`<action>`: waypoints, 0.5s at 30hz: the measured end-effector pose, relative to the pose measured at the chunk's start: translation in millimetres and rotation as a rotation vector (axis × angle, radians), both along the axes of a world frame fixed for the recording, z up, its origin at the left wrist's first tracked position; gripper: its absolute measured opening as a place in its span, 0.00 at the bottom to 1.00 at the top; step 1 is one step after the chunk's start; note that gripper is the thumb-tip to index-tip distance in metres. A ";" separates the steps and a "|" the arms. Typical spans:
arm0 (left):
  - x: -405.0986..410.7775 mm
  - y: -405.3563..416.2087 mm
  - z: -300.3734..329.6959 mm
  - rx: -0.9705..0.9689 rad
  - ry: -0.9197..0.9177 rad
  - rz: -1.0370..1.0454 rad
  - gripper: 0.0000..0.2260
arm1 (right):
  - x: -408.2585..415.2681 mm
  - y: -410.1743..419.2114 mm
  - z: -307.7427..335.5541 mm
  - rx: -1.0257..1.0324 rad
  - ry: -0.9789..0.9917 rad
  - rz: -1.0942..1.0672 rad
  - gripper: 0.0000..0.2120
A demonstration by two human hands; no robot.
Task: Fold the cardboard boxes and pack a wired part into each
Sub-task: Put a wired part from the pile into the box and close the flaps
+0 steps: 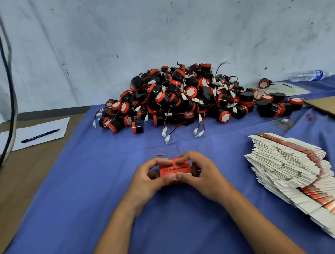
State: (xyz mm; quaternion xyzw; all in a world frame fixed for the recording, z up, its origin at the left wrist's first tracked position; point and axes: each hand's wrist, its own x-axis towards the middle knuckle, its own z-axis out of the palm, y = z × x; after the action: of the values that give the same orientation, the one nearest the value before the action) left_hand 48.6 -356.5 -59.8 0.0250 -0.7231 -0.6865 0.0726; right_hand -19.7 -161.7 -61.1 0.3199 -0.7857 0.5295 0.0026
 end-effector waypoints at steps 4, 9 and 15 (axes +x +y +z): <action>0.7 2.9 -0.8 -0.175 0.071 0.039 0.19 | -1.2 1.0 -3.7 -0.035 0.033 0.016 0.13; -3.0 2.3 -2.7 -0.273 0.115 0.078 0.13 | -2.4 -1.2 -6.2 0.037 0.212 0.013 0.10; 0.1 1.5 0.2 -0.323 0.103 0.064 0.16 | -1.4 2.1 -4.4 0.207 0.395 -0.065 0.13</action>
State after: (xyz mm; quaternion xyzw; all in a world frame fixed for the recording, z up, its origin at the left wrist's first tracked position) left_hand 48.6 -355.0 -59.6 0.0005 -0.8182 -0.5591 0.1345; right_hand -21.0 -159.6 -65.5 0.3904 -0.8300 0.3725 0.1409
